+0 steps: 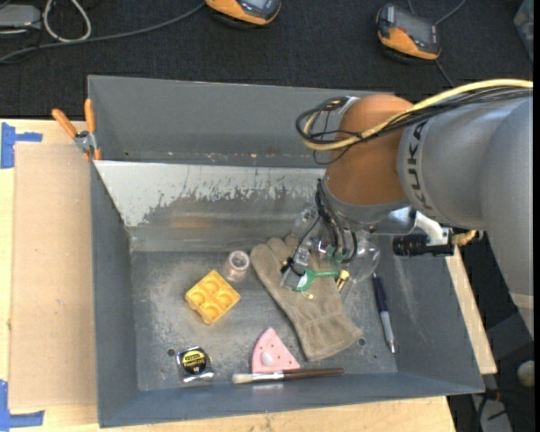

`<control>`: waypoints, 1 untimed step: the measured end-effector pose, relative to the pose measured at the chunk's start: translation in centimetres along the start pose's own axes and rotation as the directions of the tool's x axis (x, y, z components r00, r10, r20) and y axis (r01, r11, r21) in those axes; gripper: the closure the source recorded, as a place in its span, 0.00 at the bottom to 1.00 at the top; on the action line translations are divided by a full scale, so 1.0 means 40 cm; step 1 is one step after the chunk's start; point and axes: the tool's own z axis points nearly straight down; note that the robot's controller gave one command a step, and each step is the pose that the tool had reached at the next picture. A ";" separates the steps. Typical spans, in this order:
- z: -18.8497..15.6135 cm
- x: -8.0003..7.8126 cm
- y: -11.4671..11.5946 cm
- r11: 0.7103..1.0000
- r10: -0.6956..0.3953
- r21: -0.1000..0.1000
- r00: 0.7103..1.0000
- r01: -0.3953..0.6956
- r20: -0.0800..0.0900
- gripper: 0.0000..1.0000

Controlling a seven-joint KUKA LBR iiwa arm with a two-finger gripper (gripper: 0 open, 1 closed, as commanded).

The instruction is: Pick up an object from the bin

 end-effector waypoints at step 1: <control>0.095 0.003 -0.053 1.000 -0.019 0.006 1.000 0.019 -0.013 0.00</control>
Offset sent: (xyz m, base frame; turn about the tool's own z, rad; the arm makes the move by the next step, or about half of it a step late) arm -0.0260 -0.0056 -0.0669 0.2905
